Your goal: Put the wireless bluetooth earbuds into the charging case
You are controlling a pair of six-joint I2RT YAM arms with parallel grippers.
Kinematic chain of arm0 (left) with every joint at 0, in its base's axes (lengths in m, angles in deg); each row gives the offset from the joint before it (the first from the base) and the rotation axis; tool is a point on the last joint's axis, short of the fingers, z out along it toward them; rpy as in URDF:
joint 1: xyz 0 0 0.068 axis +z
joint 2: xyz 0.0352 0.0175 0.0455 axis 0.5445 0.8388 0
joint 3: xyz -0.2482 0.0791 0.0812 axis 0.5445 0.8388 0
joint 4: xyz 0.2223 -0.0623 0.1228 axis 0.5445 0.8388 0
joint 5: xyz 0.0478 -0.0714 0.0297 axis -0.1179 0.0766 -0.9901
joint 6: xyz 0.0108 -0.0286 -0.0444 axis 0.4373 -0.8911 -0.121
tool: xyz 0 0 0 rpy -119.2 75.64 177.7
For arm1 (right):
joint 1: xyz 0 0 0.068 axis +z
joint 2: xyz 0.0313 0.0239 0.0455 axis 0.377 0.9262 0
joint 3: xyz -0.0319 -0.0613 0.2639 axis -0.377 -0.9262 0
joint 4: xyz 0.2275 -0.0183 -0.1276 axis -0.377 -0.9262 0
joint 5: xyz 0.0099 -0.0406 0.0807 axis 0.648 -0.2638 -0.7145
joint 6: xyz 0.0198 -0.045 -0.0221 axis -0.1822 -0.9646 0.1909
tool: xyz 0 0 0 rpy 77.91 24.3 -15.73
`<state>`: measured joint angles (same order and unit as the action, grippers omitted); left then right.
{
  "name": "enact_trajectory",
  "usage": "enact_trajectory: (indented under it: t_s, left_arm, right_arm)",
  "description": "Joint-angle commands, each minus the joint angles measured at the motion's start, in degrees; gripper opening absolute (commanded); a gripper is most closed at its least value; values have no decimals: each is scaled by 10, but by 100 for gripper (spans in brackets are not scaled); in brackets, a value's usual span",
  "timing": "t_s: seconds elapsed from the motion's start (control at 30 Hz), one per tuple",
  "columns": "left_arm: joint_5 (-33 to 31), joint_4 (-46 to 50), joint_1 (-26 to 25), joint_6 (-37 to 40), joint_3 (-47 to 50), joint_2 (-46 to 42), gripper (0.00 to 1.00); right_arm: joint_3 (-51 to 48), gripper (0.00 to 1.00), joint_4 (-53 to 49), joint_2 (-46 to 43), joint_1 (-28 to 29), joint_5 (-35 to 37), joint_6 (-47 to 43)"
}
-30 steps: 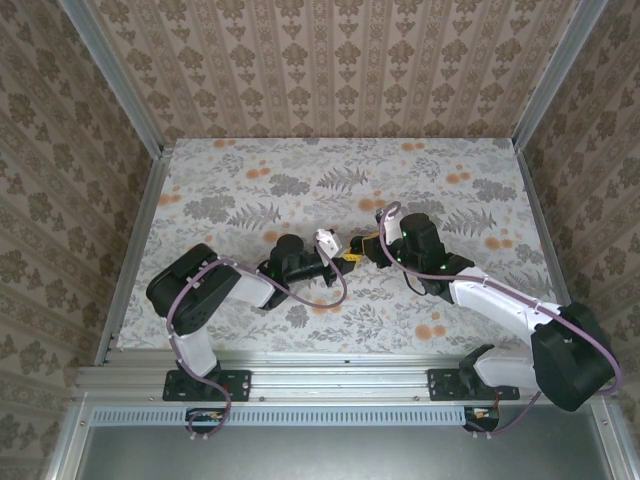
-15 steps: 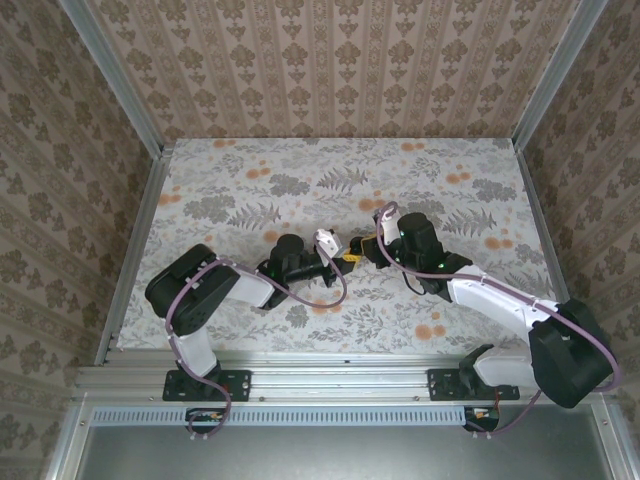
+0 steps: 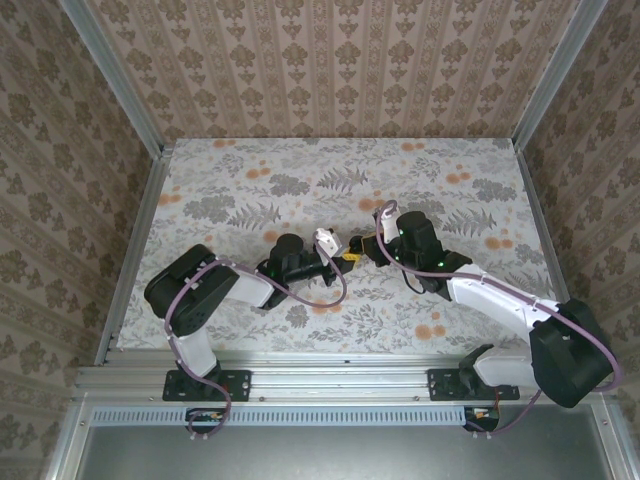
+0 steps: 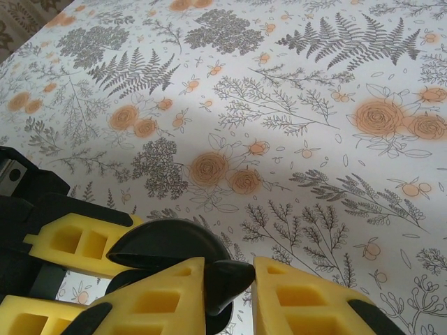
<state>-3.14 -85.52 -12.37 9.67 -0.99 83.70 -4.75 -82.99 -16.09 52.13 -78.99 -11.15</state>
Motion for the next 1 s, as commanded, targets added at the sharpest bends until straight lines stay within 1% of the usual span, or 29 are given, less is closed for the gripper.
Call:
enact_trajectory:
  t_s: [0.0, 0.23, 0.53, 0.77, 0.83, 0.97]
  left_arm:
    - [13, -50, -3, -1, -15, -33, 1]
    - [12, -50, -3, -1, -11, -39, 1]
    - [15, -54, -3, -2, -8, -41, 1]
    - [23, -61, -4, -5, -8, -44, 1]
    - [23, -61, -4, -6, -7, -44, 1]
    - [24, -61, -4, -6, -7, -44, 1]
  right_arm:
    - [3, 21, -51, 13, -1, 37, -11]
    - [-4, 21, -59, -2, -4, 28, -36]
    - [-15, 21, -58, -18, -8, -47, -68]
    - [-8, 21, -64, -5, -21, -48, -59]
    - [-9, 21, -60, -7, -22, -62, -60]
    - [-15, 21, -47, -16, -27, -111, -63]
